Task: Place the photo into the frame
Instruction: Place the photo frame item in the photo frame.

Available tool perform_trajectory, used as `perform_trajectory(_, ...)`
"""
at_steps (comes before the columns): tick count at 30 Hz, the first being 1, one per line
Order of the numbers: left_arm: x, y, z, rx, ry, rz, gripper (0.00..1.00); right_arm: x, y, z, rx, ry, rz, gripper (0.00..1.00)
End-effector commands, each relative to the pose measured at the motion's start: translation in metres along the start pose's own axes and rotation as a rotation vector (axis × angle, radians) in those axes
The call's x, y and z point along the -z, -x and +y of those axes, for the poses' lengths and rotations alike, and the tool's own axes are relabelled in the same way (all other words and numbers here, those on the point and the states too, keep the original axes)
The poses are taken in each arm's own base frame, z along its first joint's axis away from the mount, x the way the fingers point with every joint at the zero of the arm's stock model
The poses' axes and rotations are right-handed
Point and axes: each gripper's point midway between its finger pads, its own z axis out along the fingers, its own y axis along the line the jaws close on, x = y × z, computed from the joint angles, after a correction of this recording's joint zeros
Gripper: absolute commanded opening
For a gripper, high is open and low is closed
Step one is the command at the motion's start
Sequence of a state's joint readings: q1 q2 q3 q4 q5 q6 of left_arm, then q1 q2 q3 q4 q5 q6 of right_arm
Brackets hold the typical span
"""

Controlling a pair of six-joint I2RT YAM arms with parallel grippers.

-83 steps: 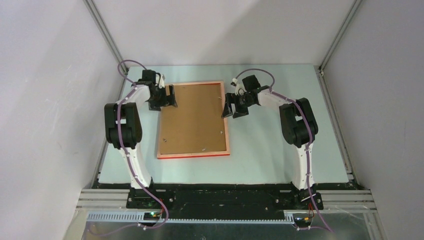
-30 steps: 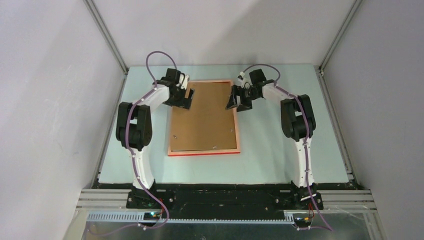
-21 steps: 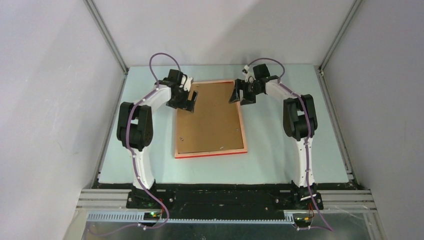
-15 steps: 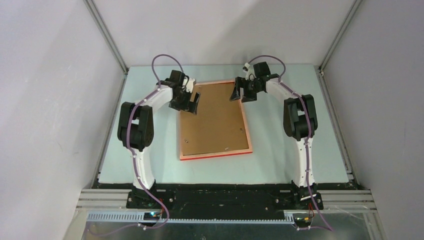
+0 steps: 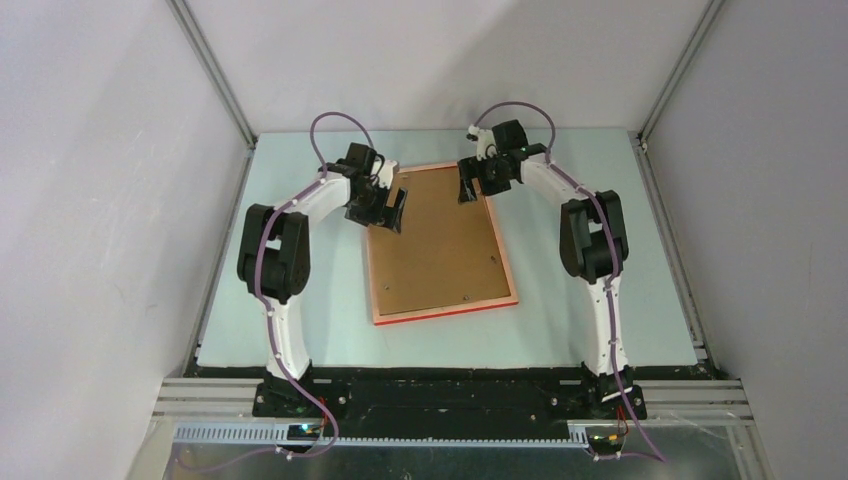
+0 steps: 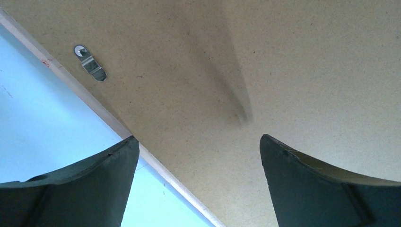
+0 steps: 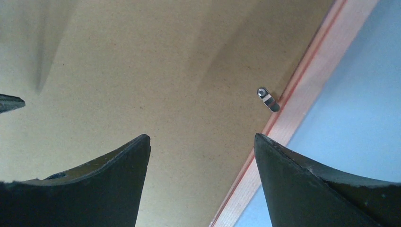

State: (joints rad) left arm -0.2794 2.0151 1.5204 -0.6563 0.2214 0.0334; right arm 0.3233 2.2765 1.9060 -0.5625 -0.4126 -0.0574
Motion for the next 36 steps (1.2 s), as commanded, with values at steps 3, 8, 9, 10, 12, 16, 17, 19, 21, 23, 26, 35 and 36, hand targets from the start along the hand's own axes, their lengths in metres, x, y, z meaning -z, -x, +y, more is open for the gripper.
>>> perform_trajectory(3, 0.003, -0.005, -0.022, 0.038, -0.083, 0.008, 1.0, 0.007, 0.033, 0.002, 0.206, -0.042, -0.059, 0.84)
perform_trajectory(8, 0.002, -0.005, -0.023, 0.044, -0.084, 0.009, 1.0, -0.004, 0.033, -0.003, 0.269, -0.045, -0.044, 0.82)
perform_trajectory(9, 0.002, -0.005, -0.023, 0.045, -0.085, 0.009, 1.0, -0.006, 0.034, -0.004, 0.278, -0.045, -0.042, 0.82)
perform_trajectory(10, 0.002, -0.005, -0.023, 0.044, -0.085, 0.011, 0.99, -0.007, 0.035, -0.003, 0.283, -0.043, -0.041, 0.82)
perform_trajectory(12, 0.002, -0.005, -0.023, 0.047, -0.087, 0.01, 1.0, -0.009, 0.035, -0.004, 0.289, -0.045, -0.03, 0.81)
perform_trajectory(16, 0.001, -0.004, -0.024, 0.051, -0.09, 0.01, 1.0, -0.011, 0.038, -0.004, 0.294, -0.046, -0.016, 0.81)
perform_trajectory(17, 0.001, -0.003, -0.024, 0.051, -0.092, 0.009, 1.0, -0.013, 0.036, -0.005, 0.291, -0.048, -0.006, 0.81)
perform_trajectory(19, 0.001, -0.003, -0.025, 0.055, -0.098, 0.008, 1.0, -0.014, 0.035, -0.007, 0.286, -0.054, 0.001, 0.81)
perform_trajectory(21, 0.002, -0.003, -0.026, 0.056, -0.101, 0.007, 1.0, -0.015, 0.035, -0.008, 0.279, -0.055, 0.011, 0.81)
perform_trajectory(23, 0.001, -0.003, -0.026, 0.057, -0.103, 0.009, 1.0, -0.017, 0.033, -0.008, 0.267, -0.052, 0.02, 0.81)
perform_trajectory(26, 0.001, -0.004, -0.027, 0.057, -0.105, 0.011, 1.0, -0.02, 0.029, -0.007, 0.247, -0.042, 0.044, 0.81)
perform_trajectory(35, 0.004, -0.003, -0.029, 0.06, -0.117, 0.005, 1.0, -0.027, 0.023, -0.011, 0.183, -0.056, 0.075, 0.81)
perform_trajectory(36, 0.004, -0.004, -0.029, 0.061, -0.117, 0.007, 1.0, -0.029, 0.019, -0.012, 0.166, -0.055, 0.086, 0.81)
